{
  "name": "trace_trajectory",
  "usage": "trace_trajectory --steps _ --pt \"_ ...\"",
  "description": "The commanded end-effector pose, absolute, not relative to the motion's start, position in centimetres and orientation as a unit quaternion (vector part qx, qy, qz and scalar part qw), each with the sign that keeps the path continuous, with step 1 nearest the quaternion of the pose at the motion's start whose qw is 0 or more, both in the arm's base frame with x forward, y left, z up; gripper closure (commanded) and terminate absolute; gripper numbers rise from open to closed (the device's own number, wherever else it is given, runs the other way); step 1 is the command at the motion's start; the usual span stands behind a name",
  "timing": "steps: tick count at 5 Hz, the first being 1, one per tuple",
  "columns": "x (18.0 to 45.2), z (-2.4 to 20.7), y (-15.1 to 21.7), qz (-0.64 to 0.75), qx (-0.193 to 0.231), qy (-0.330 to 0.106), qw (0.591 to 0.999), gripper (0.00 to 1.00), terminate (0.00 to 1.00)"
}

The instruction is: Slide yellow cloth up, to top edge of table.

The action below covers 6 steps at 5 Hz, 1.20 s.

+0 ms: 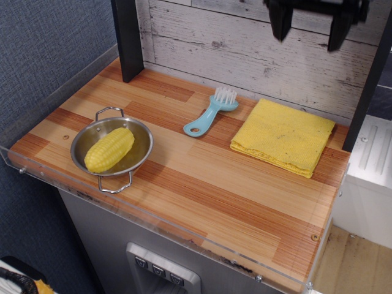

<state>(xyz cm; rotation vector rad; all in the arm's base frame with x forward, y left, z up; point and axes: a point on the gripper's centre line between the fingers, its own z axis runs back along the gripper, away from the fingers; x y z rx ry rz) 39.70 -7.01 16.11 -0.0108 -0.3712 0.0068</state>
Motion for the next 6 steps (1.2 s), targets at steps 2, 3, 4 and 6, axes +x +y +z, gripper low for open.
trace_trajectory --steps 2,3,4,6 --pt "31.4 19.5 -1.8 0.007 0.024 -0.200 0.979 0.00 0.00" --pt "29.5 17.7 -0.2 0.007 0.034 -0.180 0.983 0.00 0.00" --pt "28.1 15.8 1.3 0.015 0.042 -0.154 0.987 0.00 0.00" --pt "27.9 13.9 1.9 -0.001 0.019 -0.110 0.994 0.00 0.00"
